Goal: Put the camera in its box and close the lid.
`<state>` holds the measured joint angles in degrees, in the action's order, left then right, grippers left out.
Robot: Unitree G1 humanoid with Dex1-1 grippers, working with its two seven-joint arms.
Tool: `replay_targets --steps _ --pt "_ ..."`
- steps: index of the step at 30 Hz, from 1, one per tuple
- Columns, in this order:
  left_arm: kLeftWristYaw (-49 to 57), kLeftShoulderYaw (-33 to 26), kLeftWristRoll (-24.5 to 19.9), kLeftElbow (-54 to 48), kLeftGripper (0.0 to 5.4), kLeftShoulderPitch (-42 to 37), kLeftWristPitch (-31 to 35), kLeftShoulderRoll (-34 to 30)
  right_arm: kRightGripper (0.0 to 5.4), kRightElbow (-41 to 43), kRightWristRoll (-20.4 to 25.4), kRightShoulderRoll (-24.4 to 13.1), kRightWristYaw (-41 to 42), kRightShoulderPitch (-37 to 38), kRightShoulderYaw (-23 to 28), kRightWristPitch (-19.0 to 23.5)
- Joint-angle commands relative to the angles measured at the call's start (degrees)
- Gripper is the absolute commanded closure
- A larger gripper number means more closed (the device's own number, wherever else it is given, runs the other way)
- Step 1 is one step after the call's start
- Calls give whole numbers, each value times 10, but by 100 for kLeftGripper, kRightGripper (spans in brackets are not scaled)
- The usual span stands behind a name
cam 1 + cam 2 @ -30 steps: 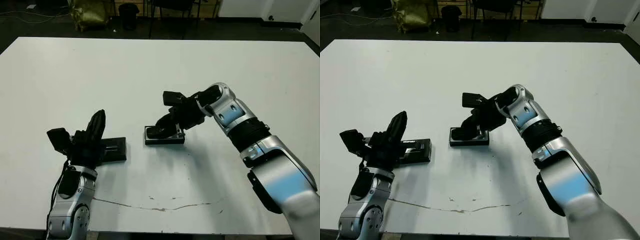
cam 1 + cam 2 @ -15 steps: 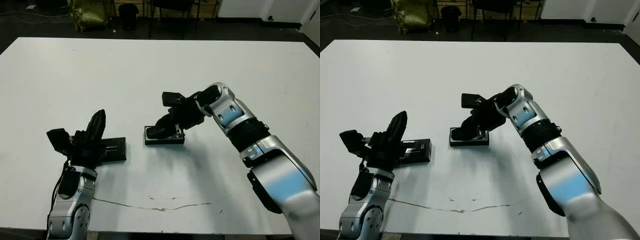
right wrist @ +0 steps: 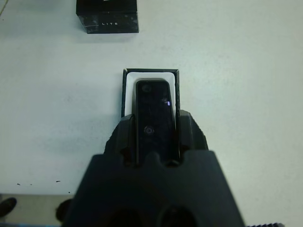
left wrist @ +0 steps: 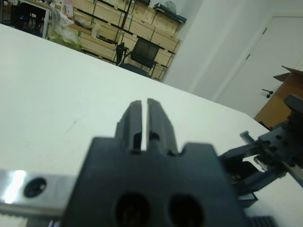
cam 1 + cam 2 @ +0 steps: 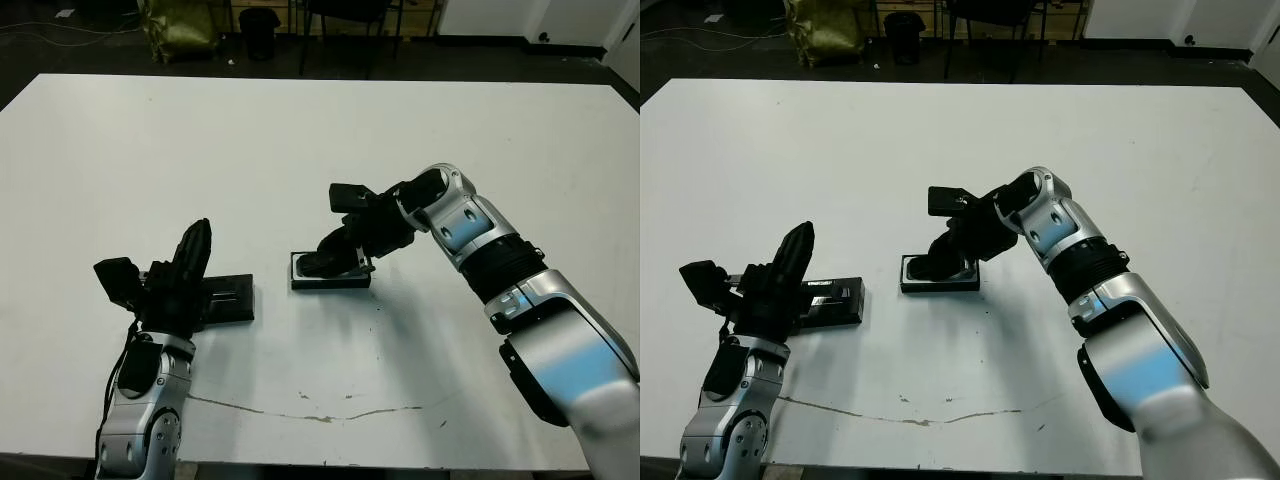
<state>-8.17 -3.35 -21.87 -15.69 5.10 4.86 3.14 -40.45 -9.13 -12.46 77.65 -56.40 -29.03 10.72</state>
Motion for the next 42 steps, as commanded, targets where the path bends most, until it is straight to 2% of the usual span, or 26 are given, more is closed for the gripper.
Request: replay_targets --steps 1,5,13,21,23,27,32,36,39,42 --pt "0 -2 2 8 540 10 3 -3 460 -11 -19 -9 3 7 -15 -4" --pt "-1 -3 0 9 540 9 5 -2 460 -20 -24 -6 17 2 -26 -16" --pt "-1 -3 -2 7 540 9 11 -4 462 -17 -23 5 33 2 -38 -3" --pt "-4 -3 -1 15 540 7 0 -2 462 -29 -22 7 48 0 -45 -50" --pt "3 -2 3 9 540 8 8 -2 424 -41 -22 9 53 -4 -45 -67" --pt "4 -1 2 7 540 10 8 -1 337 -51 -23 10 57 -10 -42 -63" --pt "2 0 5 11 540 11 -1 0 237 -62 -29 10 55 -12 -44 -119" --pt "-5 -1 0 17 540 9 -6 -1 162 -78 -27 16 59 -17 -40 -104" --pt "-2 -1 7 16 540 10 -7 -1 102 -81 -30 15 59 -19 -40 -117" --pt "-1 -2 3 14 540 10 0 -1 50 -83 -32 15 59 -21 -39 -113"
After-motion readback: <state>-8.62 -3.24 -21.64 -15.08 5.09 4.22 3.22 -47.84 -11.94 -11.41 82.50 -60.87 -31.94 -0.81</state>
